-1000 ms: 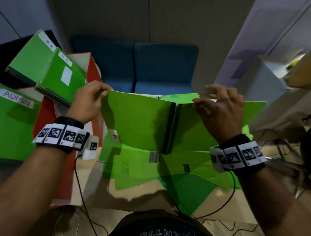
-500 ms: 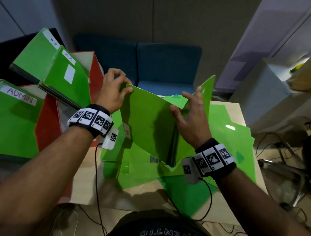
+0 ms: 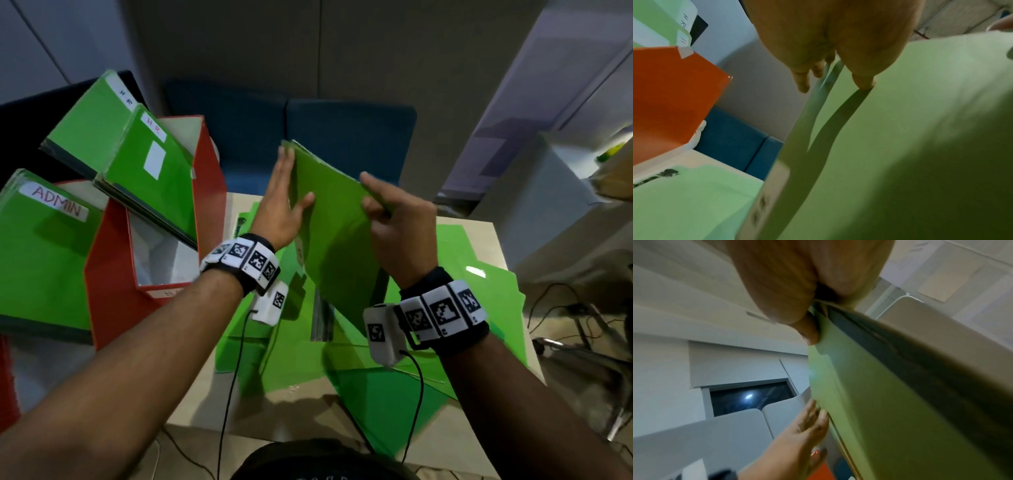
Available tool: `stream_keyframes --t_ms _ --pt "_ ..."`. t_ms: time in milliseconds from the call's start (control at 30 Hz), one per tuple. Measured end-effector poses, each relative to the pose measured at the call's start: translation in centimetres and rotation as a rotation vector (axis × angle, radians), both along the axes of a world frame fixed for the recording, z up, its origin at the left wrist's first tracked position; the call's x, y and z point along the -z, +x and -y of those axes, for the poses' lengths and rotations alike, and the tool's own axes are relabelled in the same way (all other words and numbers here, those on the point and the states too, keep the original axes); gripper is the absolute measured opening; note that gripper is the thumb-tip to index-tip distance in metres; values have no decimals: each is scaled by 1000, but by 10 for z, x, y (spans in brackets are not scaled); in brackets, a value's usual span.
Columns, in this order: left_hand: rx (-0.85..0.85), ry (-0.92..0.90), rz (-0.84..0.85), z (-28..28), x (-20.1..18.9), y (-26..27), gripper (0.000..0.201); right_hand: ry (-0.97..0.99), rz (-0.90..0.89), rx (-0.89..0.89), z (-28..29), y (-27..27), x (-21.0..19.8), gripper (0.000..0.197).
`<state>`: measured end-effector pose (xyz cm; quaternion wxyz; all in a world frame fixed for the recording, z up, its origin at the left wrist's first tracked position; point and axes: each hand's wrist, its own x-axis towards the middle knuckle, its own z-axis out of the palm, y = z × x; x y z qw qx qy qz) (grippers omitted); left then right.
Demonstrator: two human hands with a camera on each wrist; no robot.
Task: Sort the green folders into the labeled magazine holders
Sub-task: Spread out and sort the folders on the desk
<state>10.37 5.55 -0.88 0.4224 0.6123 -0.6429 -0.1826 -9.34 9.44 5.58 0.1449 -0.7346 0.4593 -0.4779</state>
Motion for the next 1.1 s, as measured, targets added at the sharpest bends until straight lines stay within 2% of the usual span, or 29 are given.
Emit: stream_keyframes --t_ms 67,167,267,367,433,467,500,567,600,667,733,767,900,1000,1100 --pt "23 144 -24 -7 13 -6 76 9 135 23 3 -5 -5 33" --pt "-11 263 -59 -20 37 -8 71 70 316 56 8 -14 -15 34" --pt "-102 355 -254 -36 49 -6 71 64 436 106 11 -25 -20 34" --pt "-236 524 -553 -45 57 -1 94 97 598 162 20 -38 -7 33" --pt "-286 507 -650 -47 57 5 111 136 694 178 28 -45 7 31" --pt "-301 471 -654 -48 53 8 111 155 704 180 32 -50 14 30" --pt "-320 417 -642 -47 51 15 103 187 690 173 37 -54 23 29" --pt "-376 286 -592 -49 38 26 67 310 616 113 47 -64 42 28" --pt "-385 235 -560 -50 32 34 57 397 561 78 53 -68 52 26" --pt "-332 185 -468 -57 17 49 60 552 454 36 61 -69 69 26" --pt "-272 199 -360 -63 5 57 69 634 392 58 68 -62 89 58" --pt "-244 208 -334 -67 -2 57 70 660 410 68 71 -57 97 65" --pt "-181 181 -268 -85 -25 58 73 729 527 117 76 -31 119 41" --pt "-215 218 -251 -103 -42 67 72 785 684 152 80 -6 120 42" --pt "-303 164 -306 -123 -65 77 61 791 662 141 86 31 121 44"
